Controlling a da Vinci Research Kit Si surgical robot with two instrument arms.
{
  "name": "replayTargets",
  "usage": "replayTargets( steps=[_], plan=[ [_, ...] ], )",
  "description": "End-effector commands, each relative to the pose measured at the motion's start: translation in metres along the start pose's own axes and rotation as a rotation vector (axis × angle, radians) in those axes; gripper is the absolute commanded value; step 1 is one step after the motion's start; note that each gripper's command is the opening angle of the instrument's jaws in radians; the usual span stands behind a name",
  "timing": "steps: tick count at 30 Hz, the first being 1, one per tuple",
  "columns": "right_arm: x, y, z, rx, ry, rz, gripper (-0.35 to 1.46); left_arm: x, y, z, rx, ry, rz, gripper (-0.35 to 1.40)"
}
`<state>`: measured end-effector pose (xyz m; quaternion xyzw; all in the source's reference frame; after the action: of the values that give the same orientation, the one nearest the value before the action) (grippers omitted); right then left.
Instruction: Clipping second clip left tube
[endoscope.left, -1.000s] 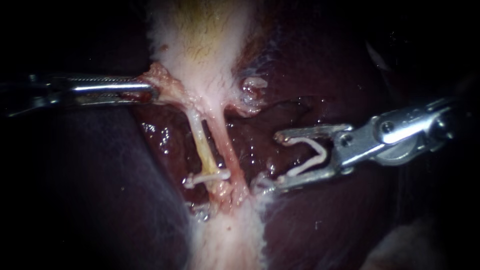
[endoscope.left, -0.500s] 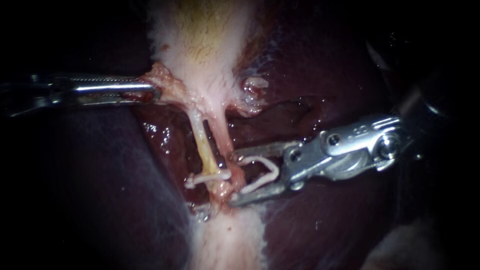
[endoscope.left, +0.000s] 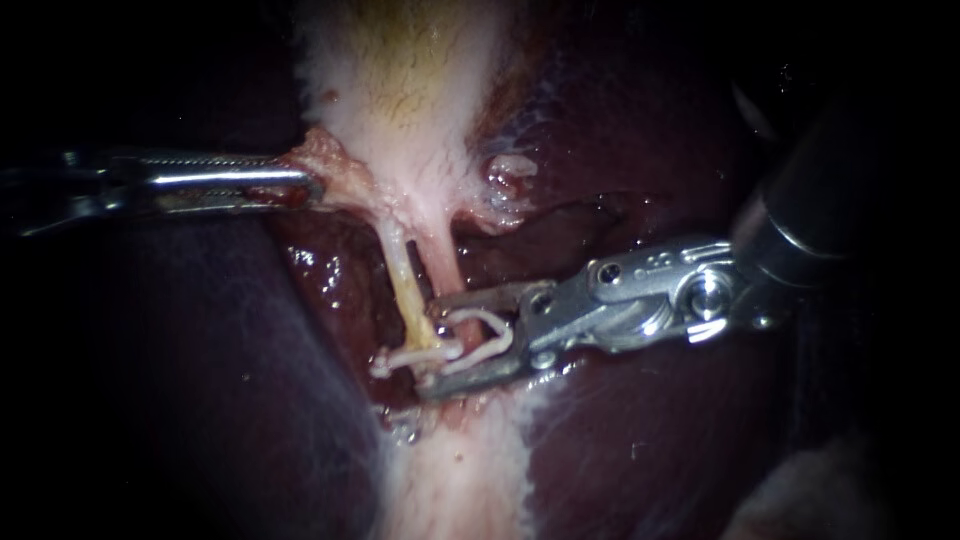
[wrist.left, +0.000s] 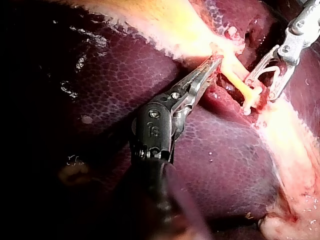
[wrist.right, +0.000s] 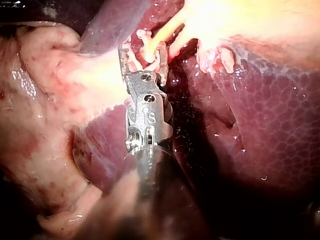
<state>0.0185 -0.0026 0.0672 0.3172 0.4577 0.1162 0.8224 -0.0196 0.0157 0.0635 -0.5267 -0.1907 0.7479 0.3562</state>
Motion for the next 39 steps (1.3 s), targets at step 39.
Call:
replayTargets(
  steps=[39],
  plan=[
    [0.0014, 0.0011, 0.005, 0.137, 0.144, 0.076, 0.49, -0.0001, 0.0003, 0.0003, 0.002, 0.001, 0.001, -0.35]
  ],
)
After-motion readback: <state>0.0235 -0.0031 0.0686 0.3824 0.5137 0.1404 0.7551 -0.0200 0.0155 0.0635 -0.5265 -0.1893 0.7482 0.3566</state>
